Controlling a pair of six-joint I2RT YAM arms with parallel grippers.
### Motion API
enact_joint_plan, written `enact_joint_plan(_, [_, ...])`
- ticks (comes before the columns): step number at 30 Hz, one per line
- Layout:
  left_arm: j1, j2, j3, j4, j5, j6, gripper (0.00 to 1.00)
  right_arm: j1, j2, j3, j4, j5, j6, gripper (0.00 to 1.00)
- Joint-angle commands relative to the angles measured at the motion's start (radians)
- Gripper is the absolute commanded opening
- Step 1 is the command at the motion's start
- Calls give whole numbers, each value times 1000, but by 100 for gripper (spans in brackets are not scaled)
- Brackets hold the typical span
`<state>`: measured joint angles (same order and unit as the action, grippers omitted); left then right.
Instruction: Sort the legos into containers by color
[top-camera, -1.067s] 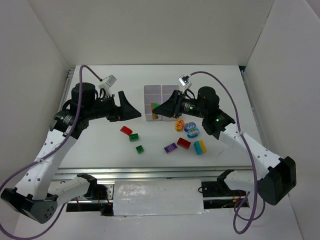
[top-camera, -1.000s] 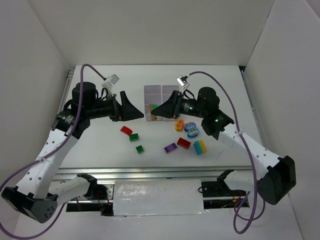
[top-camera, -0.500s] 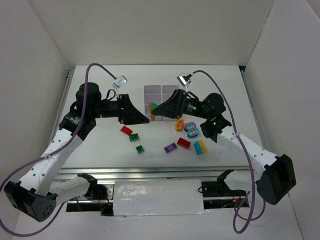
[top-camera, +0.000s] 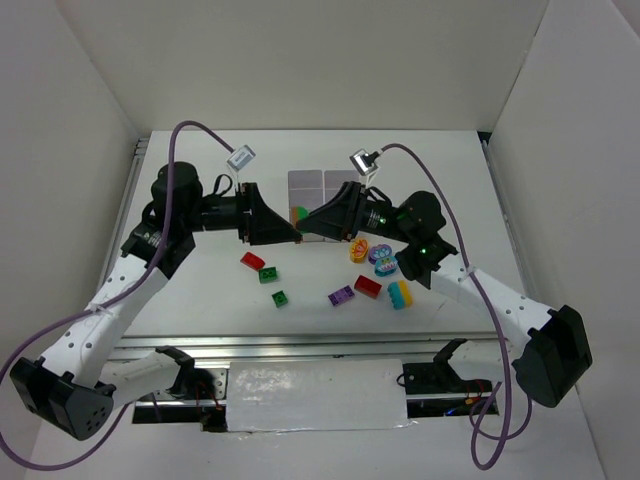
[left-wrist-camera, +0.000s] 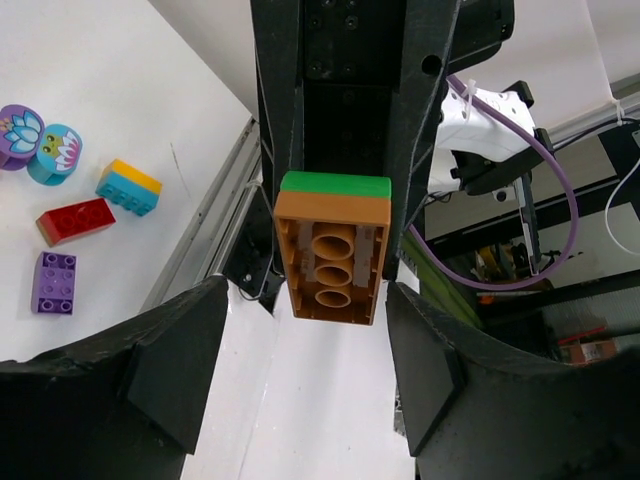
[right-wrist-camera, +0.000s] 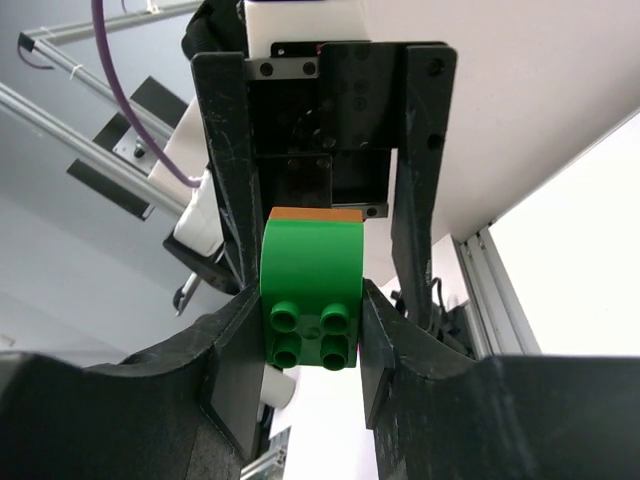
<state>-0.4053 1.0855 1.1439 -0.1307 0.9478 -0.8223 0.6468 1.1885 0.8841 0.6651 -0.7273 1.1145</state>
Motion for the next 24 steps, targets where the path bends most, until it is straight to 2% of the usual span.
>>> enact_joint_plan(1, [-4, -1, 28, 74, 26, -17, 76, 14, -3, 1, 42, 58, -24, 0])
enact_joint_plan(5, [-4, -3, 14, 95, 39, -31, 63, 27, 2, 18, 5, 95, -45, 0])
enact_joint_plan(9, [-4, 1, 23, 92, 40, -32, 43, 50, 0, 39, -56, 130, -94, 0])
enact_joint_plan(10, [-6, 7, 31, 91, 46, -32, 30, 53, 2, 41, -67, 134, -99, 0])
enact_joint_plan(11, [-6, 11, 34, 89, 52, -32, 24, 54, 3, 42, -71, 140, -99, 0])
enact_joint_plan(12, [-4, 17, 37, 88, 65, -32, 12, 56, 2, 38, -70, 146, -97, 0])
enact_joint_plan(14, [-4, 24, 34, 98, 75, -40, 0, 59, 2, 36, -74, 154, -97, 0])
enact_joint_plan(15, [-4, 27, 33, 103, 85, -41, 0, 57, 3, 39, -84, 155, -104, 0])
enact_joint_plan(16, [-6, 28, 31, 106, 91, -41, 0, 57, 3, 39, -82, 151, -105, 3])
enact_joint_plan(18, [-6, 27, 34, 94, 95, -29, 0, 57, -4, 38, -91, 149, -116, 34])
enact_joint_plan(19, [-4, 24, 37, 88, 95, -15, 0, 56, -13, 36, -99, 152, -122, 67])
enact_joint_plan(24, [-4, 20, 56, 32, 94, 25, 0, 33, -36, 50, -188, 135, -174, 66])
